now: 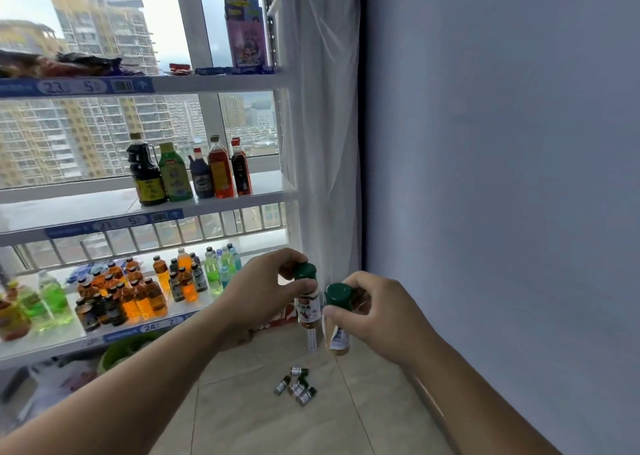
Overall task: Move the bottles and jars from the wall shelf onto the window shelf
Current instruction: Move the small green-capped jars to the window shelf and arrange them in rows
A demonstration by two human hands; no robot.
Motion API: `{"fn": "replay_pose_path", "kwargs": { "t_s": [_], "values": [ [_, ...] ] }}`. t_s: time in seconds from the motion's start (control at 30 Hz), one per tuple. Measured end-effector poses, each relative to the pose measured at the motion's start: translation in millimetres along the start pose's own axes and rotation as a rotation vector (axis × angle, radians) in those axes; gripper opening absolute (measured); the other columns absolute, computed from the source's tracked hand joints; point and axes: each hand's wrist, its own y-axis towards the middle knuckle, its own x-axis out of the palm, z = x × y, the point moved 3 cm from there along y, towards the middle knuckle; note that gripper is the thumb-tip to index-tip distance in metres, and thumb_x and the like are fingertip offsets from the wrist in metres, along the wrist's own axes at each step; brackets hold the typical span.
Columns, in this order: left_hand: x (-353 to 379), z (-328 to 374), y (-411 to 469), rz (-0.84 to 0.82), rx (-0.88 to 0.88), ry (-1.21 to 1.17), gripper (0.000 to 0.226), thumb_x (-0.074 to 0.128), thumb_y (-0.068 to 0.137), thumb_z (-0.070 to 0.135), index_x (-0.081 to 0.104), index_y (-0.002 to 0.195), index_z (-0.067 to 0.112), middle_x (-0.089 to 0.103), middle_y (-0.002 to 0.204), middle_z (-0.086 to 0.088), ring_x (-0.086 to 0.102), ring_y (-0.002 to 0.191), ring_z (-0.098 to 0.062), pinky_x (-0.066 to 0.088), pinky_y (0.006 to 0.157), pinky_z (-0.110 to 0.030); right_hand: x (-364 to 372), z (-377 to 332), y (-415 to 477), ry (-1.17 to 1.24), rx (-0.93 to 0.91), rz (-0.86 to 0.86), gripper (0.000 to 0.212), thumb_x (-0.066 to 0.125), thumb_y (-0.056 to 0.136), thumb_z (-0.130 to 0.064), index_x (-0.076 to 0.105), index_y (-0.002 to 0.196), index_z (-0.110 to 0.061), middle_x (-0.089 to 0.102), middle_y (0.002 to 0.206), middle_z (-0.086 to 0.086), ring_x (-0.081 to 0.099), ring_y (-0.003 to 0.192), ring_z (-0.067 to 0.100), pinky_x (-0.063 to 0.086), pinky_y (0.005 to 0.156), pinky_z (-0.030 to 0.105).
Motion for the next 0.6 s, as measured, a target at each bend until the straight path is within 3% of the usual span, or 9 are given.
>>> {"fn": "replay_pose_path", "kwargs": {
  "t_s": [0.23, 0.47, 0.6],
  "values": [
    [4, -34, 39, 0.02, -0.046, 0.027, 0.04, 0.073, 0.088, 0.049, 0.065, 0.122, 0.03, 0.067, 0.105, 0.02, 0.063, 0.097, 0.002, 0.056, 0.09, -0.03, 8, 20, 56, -0.003, -0.035, -0.058, 0.027, 0.077, 0.08, -0.057, 0.069, 0.091, -0.035, 0.071, 0.082, -0.017, 0.068, 0.075, 0.004, 0.058, 0.067, 0.025],
    [5, -83, 82, 0.003, -0.076, 0.024, 0.037, 0.072, 0.09, 0.047, 0.063, 0.122, 0.032, 0.066, 0.106, 0.022, 0.063, 0.098, 0.004, 0.056, 0.091, -0.028, 38, 35, 118, -0.034, -0.054, -0.121, 0.026, 0.077, 0.081, -0.058, 0.068, 0.093, -0.036, 0.072, 0.084, -0.014, 0.068, 0.077, 0.005, 0.058, 0.069, 0.025],
    [-1, -122, 118, 0.009, -0.09, 0.019, 0.038, 0.072, 0.091, 0.043, 0.063, 0.125, 0.029, 0.065, 0.107, 0.022, 0.062, 0.096, 0.008, 0.049, 0.083, -0.014, 58, 41, 169, -0.04, -0.039, -0.137, 0.029, 0.077, 0.082, -0.058, 0.069, 0.096, -0.034, 0.073, 0.085, -0.012, 0.068, 0.078, 0.005, 0.06, 0.072, 0.027]
  ]
}}
